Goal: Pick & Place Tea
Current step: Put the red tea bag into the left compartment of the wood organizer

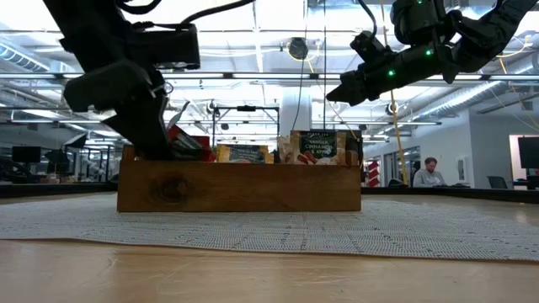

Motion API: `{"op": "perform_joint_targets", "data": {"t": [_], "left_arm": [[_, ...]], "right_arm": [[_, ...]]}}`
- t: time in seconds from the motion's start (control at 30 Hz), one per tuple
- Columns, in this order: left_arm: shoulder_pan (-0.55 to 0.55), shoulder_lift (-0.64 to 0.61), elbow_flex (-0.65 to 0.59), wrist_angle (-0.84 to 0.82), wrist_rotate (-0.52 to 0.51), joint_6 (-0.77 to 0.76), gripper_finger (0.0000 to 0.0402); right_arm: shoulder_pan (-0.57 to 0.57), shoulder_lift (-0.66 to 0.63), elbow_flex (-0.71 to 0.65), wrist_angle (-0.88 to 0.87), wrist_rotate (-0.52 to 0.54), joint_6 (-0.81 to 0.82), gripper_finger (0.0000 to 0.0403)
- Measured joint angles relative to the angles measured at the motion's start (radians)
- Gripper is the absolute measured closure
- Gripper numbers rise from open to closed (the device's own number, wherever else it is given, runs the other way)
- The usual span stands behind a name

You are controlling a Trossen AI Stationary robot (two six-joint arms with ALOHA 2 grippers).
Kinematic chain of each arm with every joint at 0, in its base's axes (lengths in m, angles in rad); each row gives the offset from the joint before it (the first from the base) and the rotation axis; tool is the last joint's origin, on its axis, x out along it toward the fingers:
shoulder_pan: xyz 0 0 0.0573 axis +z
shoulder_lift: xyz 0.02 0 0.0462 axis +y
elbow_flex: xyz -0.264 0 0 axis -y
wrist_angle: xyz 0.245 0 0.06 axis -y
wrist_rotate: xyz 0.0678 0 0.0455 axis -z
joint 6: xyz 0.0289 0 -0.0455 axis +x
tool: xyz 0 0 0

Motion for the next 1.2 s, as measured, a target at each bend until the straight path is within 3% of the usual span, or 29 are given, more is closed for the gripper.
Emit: {"op": "perform_joint_targets", "data": {"t": [0.73, 1.2], "left_arm": [[-0.020, -0.025, 0.021, -0.005, -0.024, 0.032, 0.0395], [-0.021, -0.058, 0.022, -0.095, -0.054, 0.007, 0.0399]], "right_arm": [[0.000, 0.000, 0.000, -0.006, 0.000, -0.001, 0.0326], [0.000, 0.000, 0.000, -0.007, 0.000, -0.001, 0.0326]]}}
